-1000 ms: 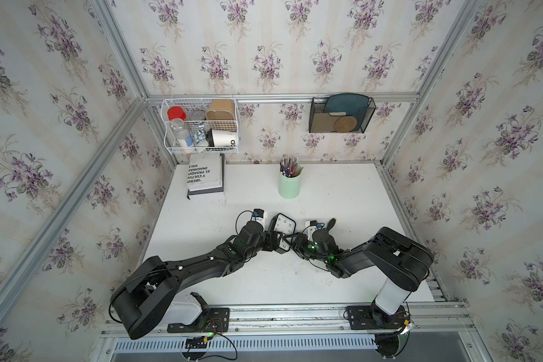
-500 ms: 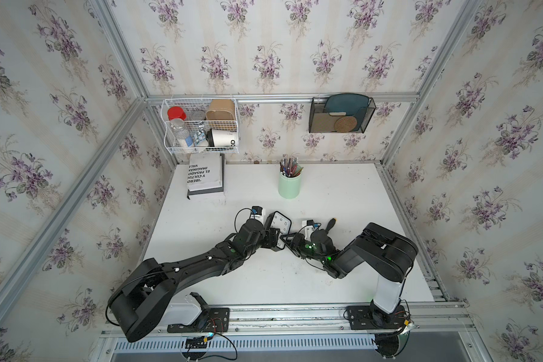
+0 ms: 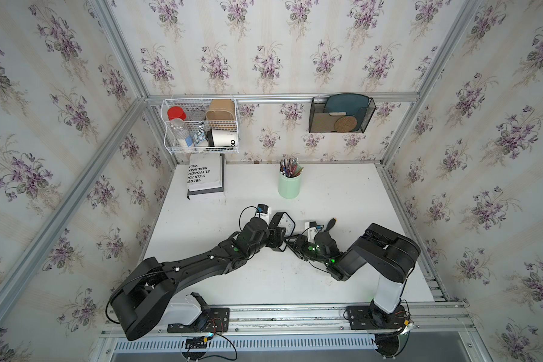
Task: Remove the battery from the alarm
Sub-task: Pick up the alarm from the center of the board.
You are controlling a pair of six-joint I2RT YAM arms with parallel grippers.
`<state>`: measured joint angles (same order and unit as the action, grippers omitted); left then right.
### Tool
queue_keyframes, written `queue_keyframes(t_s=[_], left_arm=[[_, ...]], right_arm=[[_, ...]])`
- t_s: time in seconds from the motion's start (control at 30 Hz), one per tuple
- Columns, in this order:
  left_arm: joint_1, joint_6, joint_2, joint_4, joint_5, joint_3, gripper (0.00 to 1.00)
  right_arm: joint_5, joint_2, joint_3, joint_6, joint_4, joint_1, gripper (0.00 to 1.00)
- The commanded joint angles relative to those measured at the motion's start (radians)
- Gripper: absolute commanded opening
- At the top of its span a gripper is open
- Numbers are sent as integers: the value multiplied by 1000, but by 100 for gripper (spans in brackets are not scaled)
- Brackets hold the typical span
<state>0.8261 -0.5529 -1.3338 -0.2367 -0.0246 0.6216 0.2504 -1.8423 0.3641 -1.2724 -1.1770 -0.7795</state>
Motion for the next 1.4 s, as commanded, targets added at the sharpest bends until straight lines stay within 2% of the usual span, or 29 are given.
queue_keyframes(t_s=[0.0,0.17,0.57,0.7,0.83,1.03,1.2,1.37], left_arm=[[20,-10,-11,64,95,18,73],[59,10,-15,114,63,53,73],[82,109,69,281,-52,143,74],[82,148,75,352,-111,128,77],[82,237,16,374,-120,143,80],[88,310,-69,337,-24,194,81],[93,351,-193,359,-57,226,81],[134,406,-245,357,-125,257,81]], right_arm=[[0,13,-11,37,132,5,54],[-41,88,-49,50,181,6,59],[-129,331,-119,118,359,36,62],[-169,463,-95,185,525,46,64],[-235,588,-29,282,731,57,68],[-268,674,41,356,864,68,72],[-285,703,60,371,907,77,73],[-262,687,115,388,963,79,76]])
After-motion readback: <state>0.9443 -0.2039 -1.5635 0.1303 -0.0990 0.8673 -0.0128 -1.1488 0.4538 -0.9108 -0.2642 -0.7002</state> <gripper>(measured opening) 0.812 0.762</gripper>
